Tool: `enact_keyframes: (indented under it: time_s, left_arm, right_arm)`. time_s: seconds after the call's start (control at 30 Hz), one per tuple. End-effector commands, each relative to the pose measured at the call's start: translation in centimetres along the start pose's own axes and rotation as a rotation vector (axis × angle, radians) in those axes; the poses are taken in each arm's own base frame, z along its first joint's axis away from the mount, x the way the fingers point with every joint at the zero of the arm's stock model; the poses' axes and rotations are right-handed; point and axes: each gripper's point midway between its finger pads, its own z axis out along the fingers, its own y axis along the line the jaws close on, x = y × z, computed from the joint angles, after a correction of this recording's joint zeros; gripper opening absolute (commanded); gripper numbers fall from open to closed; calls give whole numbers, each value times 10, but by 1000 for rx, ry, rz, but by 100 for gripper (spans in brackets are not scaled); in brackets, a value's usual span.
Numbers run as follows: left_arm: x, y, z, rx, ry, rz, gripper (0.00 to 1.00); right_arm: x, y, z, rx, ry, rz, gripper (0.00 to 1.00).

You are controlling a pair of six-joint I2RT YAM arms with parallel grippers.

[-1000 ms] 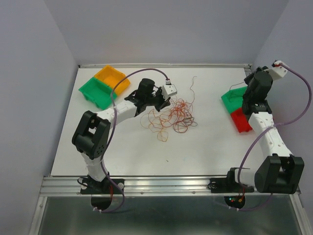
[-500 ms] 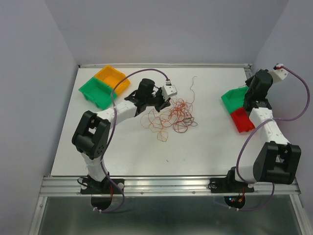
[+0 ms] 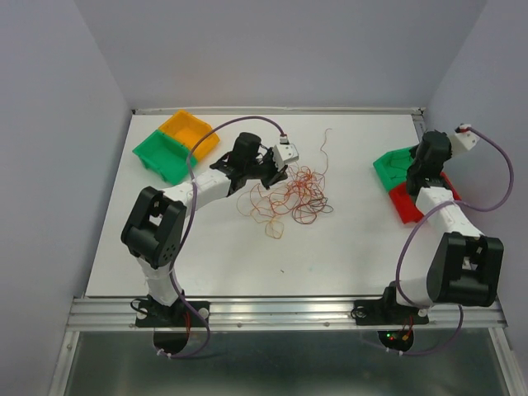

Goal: Untangle the cables

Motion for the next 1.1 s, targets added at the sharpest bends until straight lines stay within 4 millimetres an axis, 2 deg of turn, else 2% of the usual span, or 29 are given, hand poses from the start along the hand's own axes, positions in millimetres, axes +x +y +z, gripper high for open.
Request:
enact_keyframes:
  time_s: [0.0, 0.17, 0.23, 0.27, 0.4, 0.5, 0.57, 0.6, 0.67, 0.93, 1.03, 1.07]
  left_arm:
    - [-15, -3, -4, 16, -36, 27, 14]
    - [-15, -3, -5, 16, -36, 26, 14]
    - [-15, -3, -4, 18, -35, 26, 14]
    - [-16, -3, -4, 17, -36, 28, 14]
    - [-14, -3, -4, 15, -33, 28, 14]
    - [-15, -3, -4, 18, -34, 28, 14]
    - [-15, -2, -4, 14, -33, 29, 14]
    - [-14, -2, -4, 16, -32, 27, 14]
    - [-14, -2, -4, 16, -32, 28, 14]
    - [-14, -2, -4, 17, -30, 27, 14]
    - [-15, -2, -4, 16, -30, 28, 14]
    - [-15, -2, -4, 15, -29, 30, 14]
  right_arm:
    - [-2, -5, 11, 38, -44, 50, 0]
    - [34, -17, 24, 85, 17, 65, 1]
    - [42, -22, 30, 114, 25, 67, 1]
    - [52, -29, 36, 152, 31, 76, 1]
    - [69, -34, 47, 187, 60, 73, 1]
    - [78, -38, 53, 220, 78, 65, 6]
    - [75, -38, 53, 236, 75, 68, 18]
    - [73, -37, 53, 233, 75, 66, 35]
    - [66, -34, 51, 221, 65, 60, 41]
    - [30, -25, 31, 180, 14, 47, 44]
    - [22, -16, 23, 159, 24, 16, 47]
    - [20, -5, 19, 116, 42, 7, 48]
